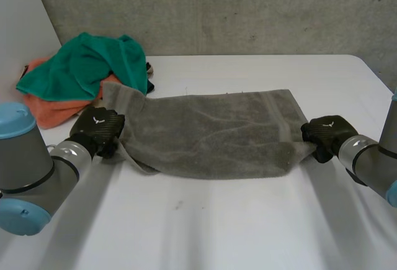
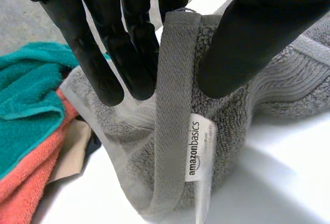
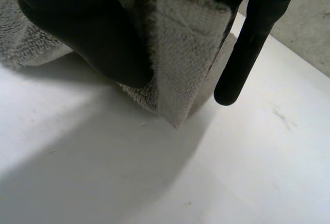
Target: Fold the laundry.
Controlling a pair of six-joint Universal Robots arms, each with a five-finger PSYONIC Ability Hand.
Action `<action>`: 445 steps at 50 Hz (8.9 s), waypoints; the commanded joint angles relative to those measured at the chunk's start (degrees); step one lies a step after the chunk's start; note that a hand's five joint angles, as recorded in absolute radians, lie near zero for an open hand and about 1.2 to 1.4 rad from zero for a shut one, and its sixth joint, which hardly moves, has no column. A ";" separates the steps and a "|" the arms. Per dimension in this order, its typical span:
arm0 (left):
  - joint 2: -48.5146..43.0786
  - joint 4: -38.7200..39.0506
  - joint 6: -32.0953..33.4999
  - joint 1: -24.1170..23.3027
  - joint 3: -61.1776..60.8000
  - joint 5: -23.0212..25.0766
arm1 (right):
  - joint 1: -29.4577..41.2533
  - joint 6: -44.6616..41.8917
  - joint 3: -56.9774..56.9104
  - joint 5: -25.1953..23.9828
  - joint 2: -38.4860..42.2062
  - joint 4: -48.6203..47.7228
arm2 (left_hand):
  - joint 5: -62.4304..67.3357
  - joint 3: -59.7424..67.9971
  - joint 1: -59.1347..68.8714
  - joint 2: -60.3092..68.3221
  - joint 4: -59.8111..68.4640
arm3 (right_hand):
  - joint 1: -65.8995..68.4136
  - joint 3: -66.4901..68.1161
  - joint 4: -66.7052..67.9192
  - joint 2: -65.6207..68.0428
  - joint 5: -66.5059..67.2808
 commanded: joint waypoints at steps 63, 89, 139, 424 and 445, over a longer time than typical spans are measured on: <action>-16.32 20.69 -13.98 -3.66 35.73 -6.54 | -3.45 2.43 -36.00 6.27 7.80 -2.81 | 13.80 11.89 12.93 11.56 11.44 | 15.33 11.82 11.39 12.32 11.54; 27.18 -15.18 11.86 5.74 -18.27 6.89 | -11.71 -33.96 4.96 4.60 -16.27 31.66 | 13.80 11.89 12.93 11.56 11.44 | 15.33 11.82 11.39 12.32 11.54; -26.37 0.47 2.03 -11.75 47.15 -10.67 | -1.86 -4.42 -27.68 15.24 5.72 8.27 | -56.20 -58.11 -57.07 -58.44 -58.56 | -54.67 -58.18 -58.61 -57.68 -58.46; -52.79 3.46 -7.65 10.75 83.06 4.00 | 1.48 -2.05 15.59 -3.75 -12.58 -23.01 | -48.08 -50.00 -48.96 -50.33 -50.44 | -54.67 -58.18 -58.61 -57.68 -58.46; -48.17 5.13 -8.09 7.16 82.91 0.50 | 1.30 -1.96 20.34 -3.75 -18.56 -23.01 | 13.80 11.89 12.93 11.56 11.44 | -54.67 -58.18 -58.61 -57.68 -58.46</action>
